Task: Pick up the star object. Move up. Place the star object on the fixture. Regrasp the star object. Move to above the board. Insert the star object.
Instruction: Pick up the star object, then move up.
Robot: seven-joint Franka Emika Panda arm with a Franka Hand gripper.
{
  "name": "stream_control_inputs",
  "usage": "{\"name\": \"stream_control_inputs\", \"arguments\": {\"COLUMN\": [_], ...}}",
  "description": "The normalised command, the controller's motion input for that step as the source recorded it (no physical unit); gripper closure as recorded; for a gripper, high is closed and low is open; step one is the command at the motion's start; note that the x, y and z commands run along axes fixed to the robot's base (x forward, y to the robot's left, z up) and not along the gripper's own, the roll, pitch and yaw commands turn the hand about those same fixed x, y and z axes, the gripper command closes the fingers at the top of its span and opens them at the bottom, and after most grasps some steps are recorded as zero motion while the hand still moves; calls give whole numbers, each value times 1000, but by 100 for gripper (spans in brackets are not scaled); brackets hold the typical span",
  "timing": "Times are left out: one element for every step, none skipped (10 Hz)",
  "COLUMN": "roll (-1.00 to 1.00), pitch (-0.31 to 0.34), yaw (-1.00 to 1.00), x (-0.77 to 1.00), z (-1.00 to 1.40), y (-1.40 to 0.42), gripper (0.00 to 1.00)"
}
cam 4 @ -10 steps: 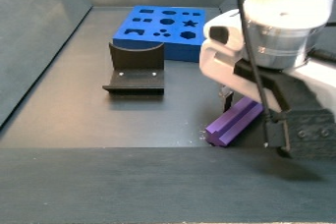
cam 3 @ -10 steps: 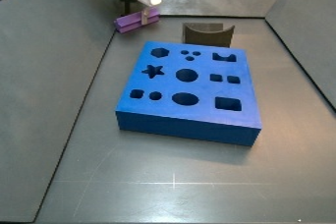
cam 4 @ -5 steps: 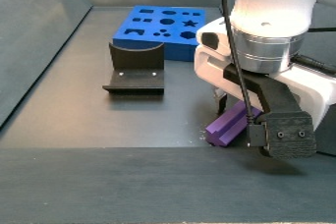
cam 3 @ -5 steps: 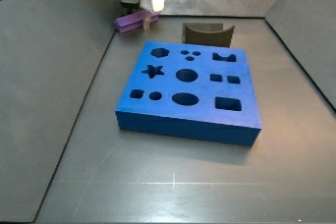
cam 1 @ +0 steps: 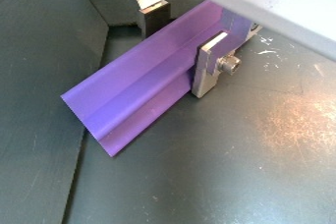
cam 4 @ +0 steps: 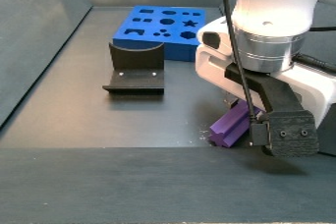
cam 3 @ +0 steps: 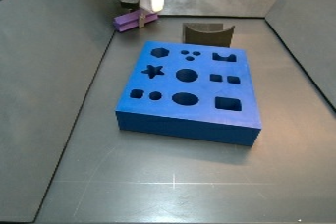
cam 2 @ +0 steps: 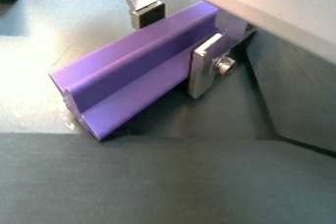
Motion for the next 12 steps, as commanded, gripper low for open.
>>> {"name": "stream_control_inputs", "arguments": {"roll": [0, 0, 0, 0, 0, 0, 0, -1, 6, 26, 41, 59], "pitch": [0, 0, 0, 0, 0, 0, 0, 30, 54, 74, 89, 98], "yaw": [0, 0, 0, 0, 0, 0, 0, 22, 13, -4, -11, -12], "x": [0, 0, 0, 0, 0, 0, 0, -72, -86, -48, -31, -27], "z": [0, 0, 0, 0, 0, 0, 833, 795, 704, 551, 422, 293], "y": [0, 0, 0, 0, 0, 0, 0, 34, 28, 19, 10, 6], "gripper": [100, 100, 100, 100, 100, 100, 100, 100, 100, 100, 100, 100]}}
